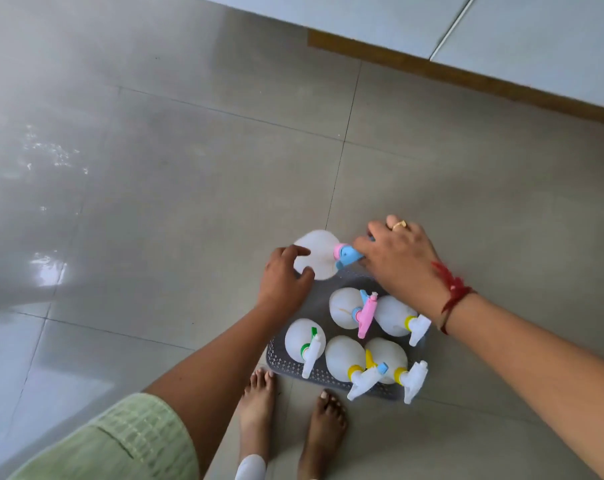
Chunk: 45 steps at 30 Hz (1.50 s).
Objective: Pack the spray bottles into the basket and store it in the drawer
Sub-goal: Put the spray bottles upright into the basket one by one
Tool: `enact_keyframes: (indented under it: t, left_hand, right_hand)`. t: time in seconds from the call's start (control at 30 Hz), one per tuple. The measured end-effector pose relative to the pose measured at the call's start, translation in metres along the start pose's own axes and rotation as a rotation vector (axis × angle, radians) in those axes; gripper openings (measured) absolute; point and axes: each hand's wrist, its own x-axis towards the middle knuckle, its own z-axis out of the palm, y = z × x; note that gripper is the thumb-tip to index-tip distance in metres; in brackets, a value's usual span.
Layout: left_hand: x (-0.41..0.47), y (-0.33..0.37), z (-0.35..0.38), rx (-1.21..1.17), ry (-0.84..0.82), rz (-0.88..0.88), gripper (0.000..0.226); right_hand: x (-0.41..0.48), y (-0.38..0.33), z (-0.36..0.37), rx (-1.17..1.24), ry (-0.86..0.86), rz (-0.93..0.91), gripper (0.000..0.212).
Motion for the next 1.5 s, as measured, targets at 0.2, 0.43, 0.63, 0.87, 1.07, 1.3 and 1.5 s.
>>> enact_keyframes:
  t: [0.2,0.43,0.63,0.87,1.07,1.3,1.5]
  left_hand:
    - [-0.028,-0.024,0.006,0.07,-0.065,-0.03,0.038]
    - [-0.05,-0.058,0.035,0.125,-0.179,-0.06,0.045]
    - [-0.065,-0.079,0.059,0.163,-0.218,-0.065,0.048]
    - [-0.071,-0.094,0.072,0.192,-0.216,-0.095,0.051]
    - [-0.078,-0.099,0.077,0.215,-0.195,-0.103,0.054]
    - [-0.072,-0.091,0.094,0.4,-0.187,-0.129,0.068]
    - [-0.062,-0.094,0.111,0.568,-0.205,-0.11,0.046]
  right_hand:
    - [-0.016,-0.037,0.005,-0.166,-0.112,-0.172,0.008]
    - [-0.005,-0.079,0.051,-0.151,-0.196,-0.271,0.03]
    - [0.008,-0.093,0.074,-0.197,-0.283,-0.213,0.034]
    - [0.007,-0.096,0.073,-0.119,-0.258,-0.17,0.032]
    - [-0.021,-0.09,0.07,0.105,-0.191,-0.019,0.053]
    - [-0.035,-0.077,0.07,0.852,-0.165,0.664,0.054]
    - [-0.011,-0.091,0.093,0.894,-0.435,0.709,0.051]
